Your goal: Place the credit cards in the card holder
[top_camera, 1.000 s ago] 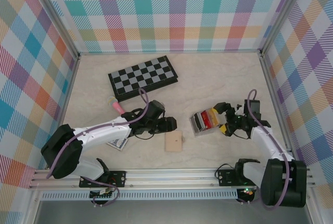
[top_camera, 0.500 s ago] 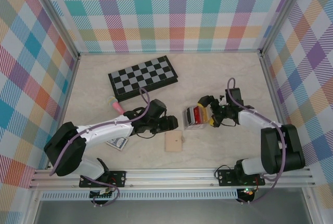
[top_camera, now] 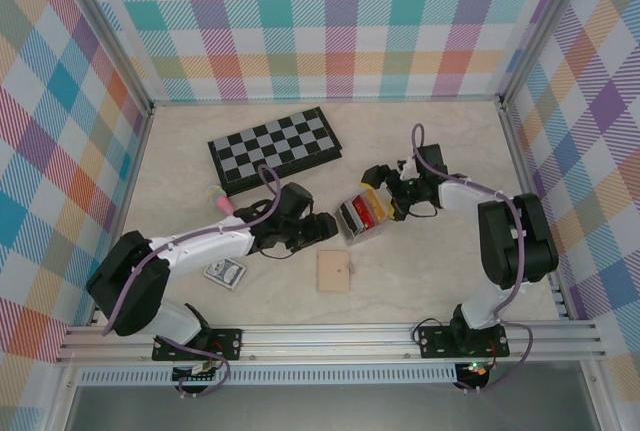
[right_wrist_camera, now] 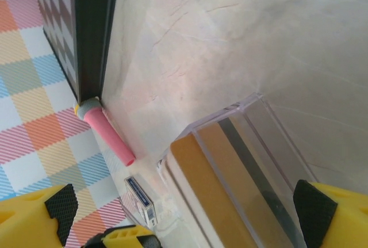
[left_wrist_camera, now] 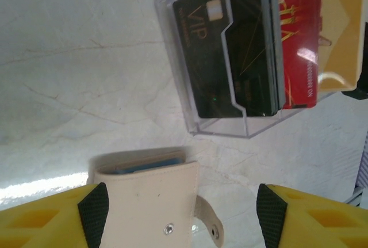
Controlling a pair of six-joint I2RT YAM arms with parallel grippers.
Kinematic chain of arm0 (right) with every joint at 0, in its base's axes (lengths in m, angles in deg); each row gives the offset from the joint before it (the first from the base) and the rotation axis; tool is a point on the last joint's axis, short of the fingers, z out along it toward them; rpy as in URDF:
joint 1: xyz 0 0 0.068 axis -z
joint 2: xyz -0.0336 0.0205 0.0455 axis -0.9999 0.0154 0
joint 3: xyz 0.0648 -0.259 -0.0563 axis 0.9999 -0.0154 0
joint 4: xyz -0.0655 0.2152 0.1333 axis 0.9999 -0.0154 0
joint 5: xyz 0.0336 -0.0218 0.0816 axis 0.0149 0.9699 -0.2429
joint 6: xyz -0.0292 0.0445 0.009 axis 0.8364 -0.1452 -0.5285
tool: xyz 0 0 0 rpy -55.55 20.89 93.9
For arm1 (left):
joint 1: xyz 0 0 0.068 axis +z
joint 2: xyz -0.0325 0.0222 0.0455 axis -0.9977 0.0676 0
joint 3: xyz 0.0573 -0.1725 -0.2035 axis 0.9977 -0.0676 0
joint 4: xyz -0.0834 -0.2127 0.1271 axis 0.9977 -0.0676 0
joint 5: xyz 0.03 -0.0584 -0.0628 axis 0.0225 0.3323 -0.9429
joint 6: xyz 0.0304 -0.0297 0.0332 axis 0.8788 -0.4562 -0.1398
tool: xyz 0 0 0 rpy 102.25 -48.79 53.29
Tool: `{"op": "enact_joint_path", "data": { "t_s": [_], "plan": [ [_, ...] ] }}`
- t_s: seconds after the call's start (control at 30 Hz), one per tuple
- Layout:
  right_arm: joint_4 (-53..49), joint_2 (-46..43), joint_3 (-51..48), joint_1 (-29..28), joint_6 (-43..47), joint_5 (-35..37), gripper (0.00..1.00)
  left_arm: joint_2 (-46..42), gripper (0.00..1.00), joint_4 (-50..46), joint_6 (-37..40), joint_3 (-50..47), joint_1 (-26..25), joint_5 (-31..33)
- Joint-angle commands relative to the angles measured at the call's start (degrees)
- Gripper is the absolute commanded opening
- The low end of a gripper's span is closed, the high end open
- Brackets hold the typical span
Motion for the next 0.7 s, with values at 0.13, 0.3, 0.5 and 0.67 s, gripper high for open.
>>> {"op": "enact_joint_path", "data": {
  "t_s": [0.13, 0.3, 0.5, 0.67],
  "plan": [
    [-16.1, -0.7, 8.1, -1.0, 12.0, 4.4, 0.94, 6.8, 0.64, 7.9, -4.3, 2.2, 2.3, -4.1],
    [-27.2, -4.5, 11.9, -1.0, 19.8, 16.4, 0.90, 11.6, 0.60, 8.9, -5.7, 5.8, 2.7, -4.2],
    [-30.6, -7.6, 12.5, -1.9, 24.1, 20.8, 0.82, 15.3, 0.52, 8.7, -6.6, 8.5, 2.8, -4.4],
    [-33.8, -7.7, 14.0, -3.1, 26.1, 23.3, 0.82, 15.8, 0.43, 8.7, -7.2, 8.1, 2.8, -4.0]
  ]
}}
